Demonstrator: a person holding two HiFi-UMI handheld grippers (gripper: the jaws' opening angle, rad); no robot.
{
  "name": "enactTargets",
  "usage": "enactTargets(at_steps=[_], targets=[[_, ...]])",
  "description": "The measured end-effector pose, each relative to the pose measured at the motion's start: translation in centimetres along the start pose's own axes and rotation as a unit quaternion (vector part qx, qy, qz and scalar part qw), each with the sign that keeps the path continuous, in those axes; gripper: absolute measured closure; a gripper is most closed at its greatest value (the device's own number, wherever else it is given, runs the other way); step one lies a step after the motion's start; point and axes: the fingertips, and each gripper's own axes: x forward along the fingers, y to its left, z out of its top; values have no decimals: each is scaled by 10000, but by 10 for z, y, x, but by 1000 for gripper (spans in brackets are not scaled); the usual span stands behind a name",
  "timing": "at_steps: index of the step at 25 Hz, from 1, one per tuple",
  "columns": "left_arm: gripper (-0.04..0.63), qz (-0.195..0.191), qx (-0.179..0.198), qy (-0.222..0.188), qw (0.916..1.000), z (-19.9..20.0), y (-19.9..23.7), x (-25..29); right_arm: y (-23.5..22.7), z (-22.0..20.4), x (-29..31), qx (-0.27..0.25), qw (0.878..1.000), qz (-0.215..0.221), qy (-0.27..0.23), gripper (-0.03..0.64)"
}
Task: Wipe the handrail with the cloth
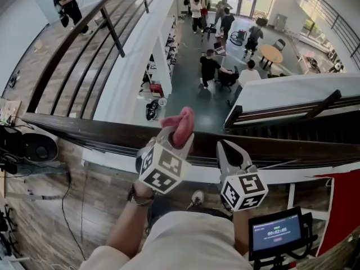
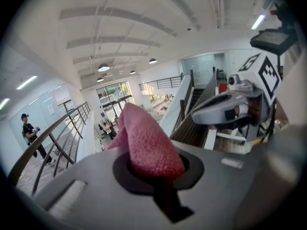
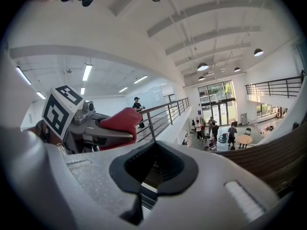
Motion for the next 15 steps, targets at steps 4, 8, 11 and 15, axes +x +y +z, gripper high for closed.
enactTargets(at_steps=[4, 8, 11, 15], targets=[[563, -68, 38, -47, 10000, 6, -5, 7, -4, 1, 0, -85, 10000, -49, -1, 614], [563, -132, 99, -41, 9999, 10, -11, 12, -5, 1, 0, -55, 10000, -43, -70, 614], [563, -240, 129, -25, 9996, 13, -16, 15, -5, 1, 0, -30, 9999, -57, -100, 614], [563, -281, 157, -25, 9995, 14, -19, 18, -7, 0, 0, -63, 9999, -81, -90, 614]])
